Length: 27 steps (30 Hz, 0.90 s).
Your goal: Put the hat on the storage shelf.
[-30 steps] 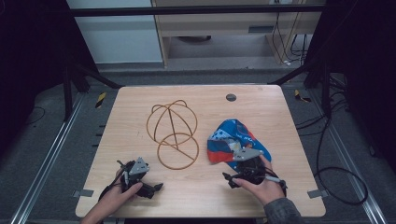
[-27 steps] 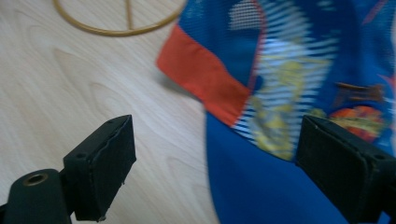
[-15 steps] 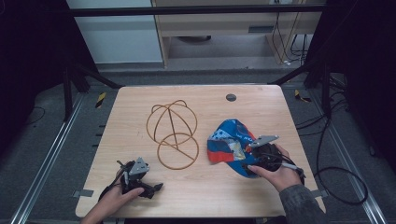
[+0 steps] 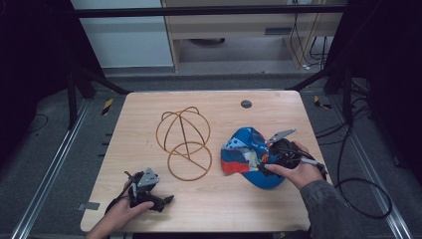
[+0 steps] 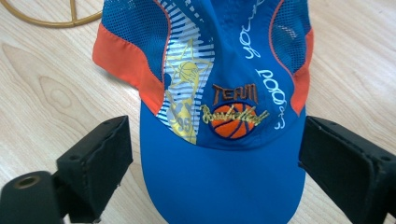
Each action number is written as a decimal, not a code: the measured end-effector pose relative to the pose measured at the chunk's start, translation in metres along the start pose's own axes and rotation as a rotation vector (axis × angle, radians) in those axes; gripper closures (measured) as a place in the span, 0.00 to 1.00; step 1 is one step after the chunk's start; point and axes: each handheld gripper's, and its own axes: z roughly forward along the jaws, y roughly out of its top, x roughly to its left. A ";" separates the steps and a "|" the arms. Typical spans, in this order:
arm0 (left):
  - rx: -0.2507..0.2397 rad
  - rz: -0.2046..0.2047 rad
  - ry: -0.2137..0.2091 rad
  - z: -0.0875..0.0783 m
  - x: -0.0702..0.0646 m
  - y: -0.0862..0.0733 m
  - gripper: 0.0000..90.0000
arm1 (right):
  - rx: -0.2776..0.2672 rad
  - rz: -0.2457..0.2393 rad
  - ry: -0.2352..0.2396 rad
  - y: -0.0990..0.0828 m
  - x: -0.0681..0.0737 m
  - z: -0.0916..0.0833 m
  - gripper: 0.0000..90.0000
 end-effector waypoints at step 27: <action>0.000 -0.001 0.001 0.000 0.000 0.000 0.00 | 0.050 -0.049 0.053 0.041 -0.011 0.009 0.28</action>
